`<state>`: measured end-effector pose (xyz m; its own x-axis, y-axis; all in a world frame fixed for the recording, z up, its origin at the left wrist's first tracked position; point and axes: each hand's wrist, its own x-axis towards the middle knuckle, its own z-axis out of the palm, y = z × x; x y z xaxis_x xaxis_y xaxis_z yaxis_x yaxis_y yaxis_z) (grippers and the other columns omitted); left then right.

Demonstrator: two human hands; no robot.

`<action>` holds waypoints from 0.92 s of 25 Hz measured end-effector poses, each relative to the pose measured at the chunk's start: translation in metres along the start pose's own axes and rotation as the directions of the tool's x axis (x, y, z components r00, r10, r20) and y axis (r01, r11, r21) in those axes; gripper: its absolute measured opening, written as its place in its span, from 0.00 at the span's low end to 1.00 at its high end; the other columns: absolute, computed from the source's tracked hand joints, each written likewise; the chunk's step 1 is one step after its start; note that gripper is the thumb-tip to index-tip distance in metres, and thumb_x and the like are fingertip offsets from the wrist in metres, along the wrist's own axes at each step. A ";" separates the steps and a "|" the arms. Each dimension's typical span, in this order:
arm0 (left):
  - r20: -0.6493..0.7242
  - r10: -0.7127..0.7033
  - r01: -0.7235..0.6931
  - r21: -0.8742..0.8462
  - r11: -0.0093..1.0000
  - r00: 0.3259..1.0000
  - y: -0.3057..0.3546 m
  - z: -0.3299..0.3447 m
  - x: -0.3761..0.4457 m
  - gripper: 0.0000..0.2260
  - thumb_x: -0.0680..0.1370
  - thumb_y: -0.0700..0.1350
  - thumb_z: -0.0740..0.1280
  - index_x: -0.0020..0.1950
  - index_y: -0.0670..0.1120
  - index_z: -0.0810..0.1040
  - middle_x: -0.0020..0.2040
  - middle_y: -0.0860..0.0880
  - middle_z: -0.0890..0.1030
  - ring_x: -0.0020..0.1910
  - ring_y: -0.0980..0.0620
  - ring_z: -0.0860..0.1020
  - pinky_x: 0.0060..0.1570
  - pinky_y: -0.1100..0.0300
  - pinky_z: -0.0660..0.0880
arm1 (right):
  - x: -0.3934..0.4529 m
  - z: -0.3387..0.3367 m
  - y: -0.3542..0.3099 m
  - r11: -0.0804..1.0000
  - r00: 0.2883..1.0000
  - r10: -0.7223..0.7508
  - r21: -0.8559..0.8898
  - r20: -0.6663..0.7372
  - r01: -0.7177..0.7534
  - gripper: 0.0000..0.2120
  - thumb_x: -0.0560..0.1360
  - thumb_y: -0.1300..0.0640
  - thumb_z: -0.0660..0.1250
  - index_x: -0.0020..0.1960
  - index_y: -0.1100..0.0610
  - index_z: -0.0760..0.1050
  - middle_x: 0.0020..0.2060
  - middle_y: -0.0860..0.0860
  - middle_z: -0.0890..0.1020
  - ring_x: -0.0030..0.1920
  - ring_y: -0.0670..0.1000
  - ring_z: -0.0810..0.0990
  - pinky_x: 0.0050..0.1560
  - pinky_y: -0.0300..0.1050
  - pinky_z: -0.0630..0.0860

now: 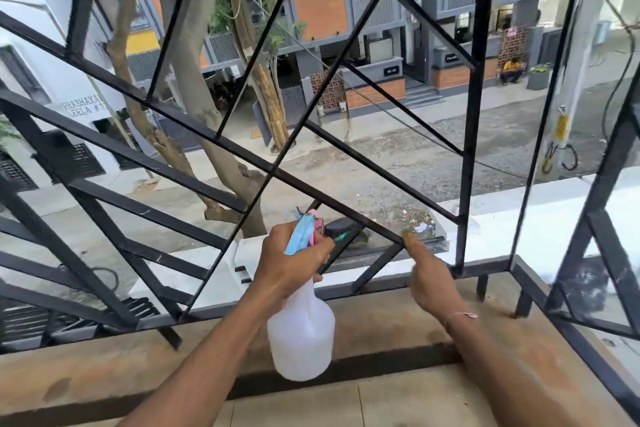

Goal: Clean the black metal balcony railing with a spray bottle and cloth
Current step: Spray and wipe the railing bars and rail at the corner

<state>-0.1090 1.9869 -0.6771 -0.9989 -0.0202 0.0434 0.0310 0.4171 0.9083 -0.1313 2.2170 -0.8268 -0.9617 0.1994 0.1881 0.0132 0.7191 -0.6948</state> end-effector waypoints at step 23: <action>-0.211 -0.042 0.004 -0.176 0.984 0.977 0.004 -0.020 0.009 0.08 0.78 0.37 0.68 0.41 0.45 0.80 0.36 0.46 0.82 0.39 0.49 0.82 0.34 0.55 0.79 | 0.038 -0.008 -0.192 0.758 0.761 -0.647 0.150 0.051 0.634 0.34 0.74 0.57 0.48 0.79 0.66 0.57 0.79 0.62 0.59 0.80 0.58 0.56 0.80 0.51 0.53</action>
<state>-0.1167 1.9704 -0.6653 -0.9690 -0.2290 0.0924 0.0330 0.2508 0.9675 -0.1686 2.0916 -0.6803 -0.7545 -0.3475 0.5568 -0.6411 0.5718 -0.5119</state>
